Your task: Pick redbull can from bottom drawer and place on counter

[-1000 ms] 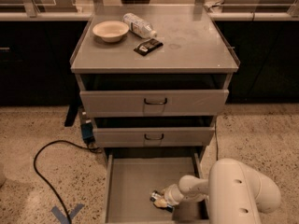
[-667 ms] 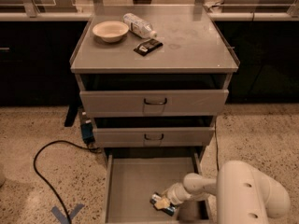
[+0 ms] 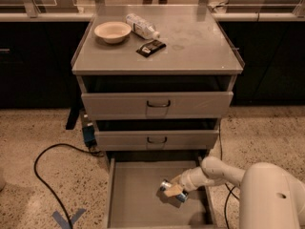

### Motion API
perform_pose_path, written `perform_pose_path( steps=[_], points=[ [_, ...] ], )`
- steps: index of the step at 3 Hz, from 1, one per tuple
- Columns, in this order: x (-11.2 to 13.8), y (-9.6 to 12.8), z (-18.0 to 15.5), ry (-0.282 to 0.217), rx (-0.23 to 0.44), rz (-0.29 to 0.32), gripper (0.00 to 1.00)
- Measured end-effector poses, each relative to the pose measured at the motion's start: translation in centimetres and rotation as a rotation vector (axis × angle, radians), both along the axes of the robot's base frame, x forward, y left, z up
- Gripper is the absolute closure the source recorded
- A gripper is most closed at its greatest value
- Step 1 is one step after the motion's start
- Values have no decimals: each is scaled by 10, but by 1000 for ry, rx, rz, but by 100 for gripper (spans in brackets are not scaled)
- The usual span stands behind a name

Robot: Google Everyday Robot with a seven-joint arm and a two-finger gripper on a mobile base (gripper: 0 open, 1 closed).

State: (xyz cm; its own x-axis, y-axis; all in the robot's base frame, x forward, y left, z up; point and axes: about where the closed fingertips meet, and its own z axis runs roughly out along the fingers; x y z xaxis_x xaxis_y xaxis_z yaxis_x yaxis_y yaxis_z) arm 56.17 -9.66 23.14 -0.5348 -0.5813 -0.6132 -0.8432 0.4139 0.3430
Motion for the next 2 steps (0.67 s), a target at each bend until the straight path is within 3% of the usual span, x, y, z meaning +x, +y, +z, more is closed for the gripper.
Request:
perform_pose_path(
  steps=[1, 2],
  points=[
    [25, 1, 75, -69, 22, 74, 100],
    [49, 3, 171, -163, 54, 150, 100]
  ],
)
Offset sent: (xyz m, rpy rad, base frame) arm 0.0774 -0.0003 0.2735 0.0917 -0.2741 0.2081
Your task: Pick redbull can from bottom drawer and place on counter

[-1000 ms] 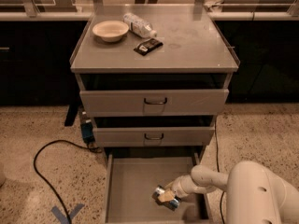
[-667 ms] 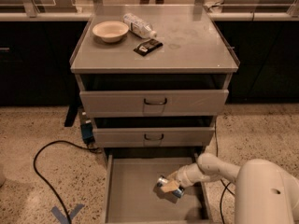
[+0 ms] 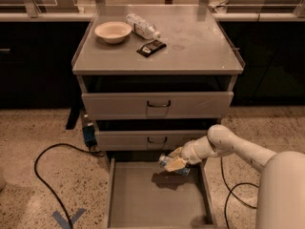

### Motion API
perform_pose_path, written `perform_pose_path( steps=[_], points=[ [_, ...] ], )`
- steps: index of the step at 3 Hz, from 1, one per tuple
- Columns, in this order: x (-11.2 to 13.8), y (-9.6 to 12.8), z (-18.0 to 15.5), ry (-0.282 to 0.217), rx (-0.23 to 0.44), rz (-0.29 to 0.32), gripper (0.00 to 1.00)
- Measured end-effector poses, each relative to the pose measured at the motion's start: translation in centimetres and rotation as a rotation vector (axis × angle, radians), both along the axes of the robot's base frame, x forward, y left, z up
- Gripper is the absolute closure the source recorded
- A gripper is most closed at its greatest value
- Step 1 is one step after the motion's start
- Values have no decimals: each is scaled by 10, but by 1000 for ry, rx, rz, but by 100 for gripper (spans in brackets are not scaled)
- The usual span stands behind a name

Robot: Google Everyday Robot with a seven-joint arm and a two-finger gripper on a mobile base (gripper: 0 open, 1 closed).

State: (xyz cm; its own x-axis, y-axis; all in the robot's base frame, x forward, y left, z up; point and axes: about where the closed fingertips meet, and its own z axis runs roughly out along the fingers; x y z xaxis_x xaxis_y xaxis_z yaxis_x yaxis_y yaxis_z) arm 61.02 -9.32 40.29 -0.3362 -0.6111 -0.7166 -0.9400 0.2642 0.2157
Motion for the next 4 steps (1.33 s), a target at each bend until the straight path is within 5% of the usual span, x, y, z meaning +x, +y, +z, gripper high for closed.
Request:
perform_pose_path(
  steps=[1, 2, 3, 4],
  points=[
    [0, 0, 0, 0, 0, 0, 100],
    [-3, -3, 41, -100, -21, 6, 100],
    [9, -12, 137, -234, 20, 0, 100],
    [23, -18, 233, -303, 93, 42, 100]
  ],
)
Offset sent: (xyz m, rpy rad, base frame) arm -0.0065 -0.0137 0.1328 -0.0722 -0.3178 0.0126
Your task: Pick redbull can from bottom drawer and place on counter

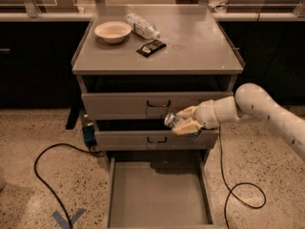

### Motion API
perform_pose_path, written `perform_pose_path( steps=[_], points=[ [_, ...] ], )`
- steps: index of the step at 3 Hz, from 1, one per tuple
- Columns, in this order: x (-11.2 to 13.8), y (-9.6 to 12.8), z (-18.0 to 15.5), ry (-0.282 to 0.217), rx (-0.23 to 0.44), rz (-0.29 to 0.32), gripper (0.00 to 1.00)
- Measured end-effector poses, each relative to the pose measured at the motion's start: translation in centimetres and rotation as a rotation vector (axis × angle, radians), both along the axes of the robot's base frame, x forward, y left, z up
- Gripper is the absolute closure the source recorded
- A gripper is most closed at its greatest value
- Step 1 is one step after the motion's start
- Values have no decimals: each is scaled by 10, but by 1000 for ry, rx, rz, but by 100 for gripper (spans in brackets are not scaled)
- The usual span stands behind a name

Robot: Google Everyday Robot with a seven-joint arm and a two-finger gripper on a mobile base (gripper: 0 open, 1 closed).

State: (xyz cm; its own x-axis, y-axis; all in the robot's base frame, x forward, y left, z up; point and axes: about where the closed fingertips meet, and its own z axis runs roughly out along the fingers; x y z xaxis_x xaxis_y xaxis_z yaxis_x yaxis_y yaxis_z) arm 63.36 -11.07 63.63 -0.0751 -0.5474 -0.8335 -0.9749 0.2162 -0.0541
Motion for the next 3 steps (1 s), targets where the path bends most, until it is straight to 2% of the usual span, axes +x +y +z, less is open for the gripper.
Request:
perform_pose_path(
  steps=[1, 2, 3],
  points=[
    [19, -7, 109, -51, 75, 97, 100],
    [19, -7, 109, -51, 75, 97, 100],
    [26, -8, 127, -56, 60, 104, 100]
  ],
)
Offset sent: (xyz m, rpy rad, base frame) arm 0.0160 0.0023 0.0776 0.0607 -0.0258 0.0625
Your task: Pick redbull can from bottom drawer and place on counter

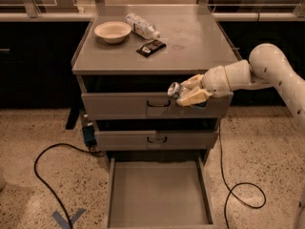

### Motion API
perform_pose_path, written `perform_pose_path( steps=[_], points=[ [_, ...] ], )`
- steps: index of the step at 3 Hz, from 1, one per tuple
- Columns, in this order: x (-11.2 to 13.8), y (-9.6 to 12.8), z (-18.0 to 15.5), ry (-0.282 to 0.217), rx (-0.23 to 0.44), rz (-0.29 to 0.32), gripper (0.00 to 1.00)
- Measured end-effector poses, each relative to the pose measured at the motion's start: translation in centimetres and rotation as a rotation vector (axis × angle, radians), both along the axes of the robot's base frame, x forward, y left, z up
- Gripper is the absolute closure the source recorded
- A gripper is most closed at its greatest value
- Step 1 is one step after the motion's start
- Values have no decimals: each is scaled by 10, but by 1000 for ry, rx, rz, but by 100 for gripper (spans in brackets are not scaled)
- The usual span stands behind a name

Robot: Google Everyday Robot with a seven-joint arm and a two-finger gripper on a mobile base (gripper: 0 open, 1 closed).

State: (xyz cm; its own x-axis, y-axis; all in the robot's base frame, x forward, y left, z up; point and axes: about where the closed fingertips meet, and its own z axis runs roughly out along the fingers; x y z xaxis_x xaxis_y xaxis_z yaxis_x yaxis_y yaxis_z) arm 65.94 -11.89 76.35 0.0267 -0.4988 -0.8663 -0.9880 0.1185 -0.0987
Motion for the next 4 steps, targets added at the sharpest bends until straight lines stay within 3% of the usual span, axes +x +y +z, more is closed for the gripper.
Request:
perform_pose_path(
  steps=[2, 3, 4],
  points=[
    [8, -1, 138, -141, 15, 81, 100],
    [20, 3, 189, -236, 16, 103, 100],
    [54, 19, 192, -286, -7, 103, 100]
  ],
)
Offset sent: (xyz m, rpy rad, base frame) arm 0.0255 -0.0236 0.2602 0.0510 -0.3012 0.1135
